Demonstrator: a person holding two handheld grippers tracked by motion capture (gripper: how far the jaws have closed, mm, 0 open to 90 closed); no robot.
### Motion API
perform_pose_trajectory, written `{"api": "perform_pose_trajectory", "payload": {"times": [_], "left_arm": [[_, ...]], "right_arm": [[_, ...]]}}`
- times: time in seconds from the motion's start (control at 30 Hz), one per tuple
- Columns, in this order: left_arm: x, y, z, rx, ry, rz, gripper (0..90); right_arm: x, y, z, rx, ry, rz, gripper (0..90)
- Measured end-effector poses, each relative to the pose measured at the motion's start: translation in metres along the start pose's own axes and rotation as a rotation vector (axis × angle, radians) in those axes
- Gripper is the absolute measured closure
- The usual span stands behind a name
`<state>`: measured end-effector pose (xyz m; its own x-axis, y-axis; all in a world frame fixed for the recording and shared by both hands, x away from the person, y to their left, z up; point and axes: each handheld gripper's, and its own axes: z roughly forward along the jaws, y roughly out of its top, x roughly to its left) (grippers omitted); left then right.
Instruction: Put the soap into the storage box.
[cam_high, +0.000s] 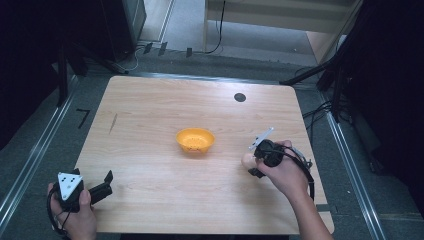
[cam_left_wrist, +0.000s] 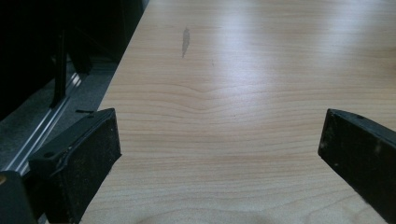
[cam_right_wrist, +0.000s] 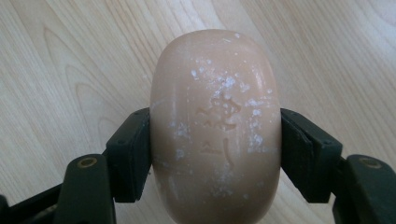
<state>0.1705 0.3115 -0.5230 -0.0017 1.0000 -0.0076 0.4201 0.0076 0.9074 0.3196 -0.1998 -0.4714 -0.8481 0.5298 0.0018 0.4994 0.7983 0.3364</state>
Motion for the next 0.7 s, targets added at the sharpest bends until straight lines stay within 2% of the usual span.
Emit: {"api": "perform_pose_trajectory", "payload": {"times": [0.1,0.47,0.63,0.7], "left_arm": [[0.0,0.0,0.0,0.004,0.0,0.001,0.0],[0.0,0.0,0.0,-0.003,-0.005,0.003,0.0],[0.0,0.0,0.0,-0.002,-0.006,0.0,0.0],[0.0,0.0,0.0,-0.002,-0.006,0.0,0.0]], "right_arm": [[-0.002,0.007,-0.001,0.007,-0.005,-0.029,33.5],[-0.007,0.024,-0.004,-0.009,0.013,-0.059,33.5],[-0.009,0.03,-0.005,-0.01,0.005,-0.086,33.5],[-0.01,0.032,-0.006,-0.017,0.017,-0.083,33.5]]}}
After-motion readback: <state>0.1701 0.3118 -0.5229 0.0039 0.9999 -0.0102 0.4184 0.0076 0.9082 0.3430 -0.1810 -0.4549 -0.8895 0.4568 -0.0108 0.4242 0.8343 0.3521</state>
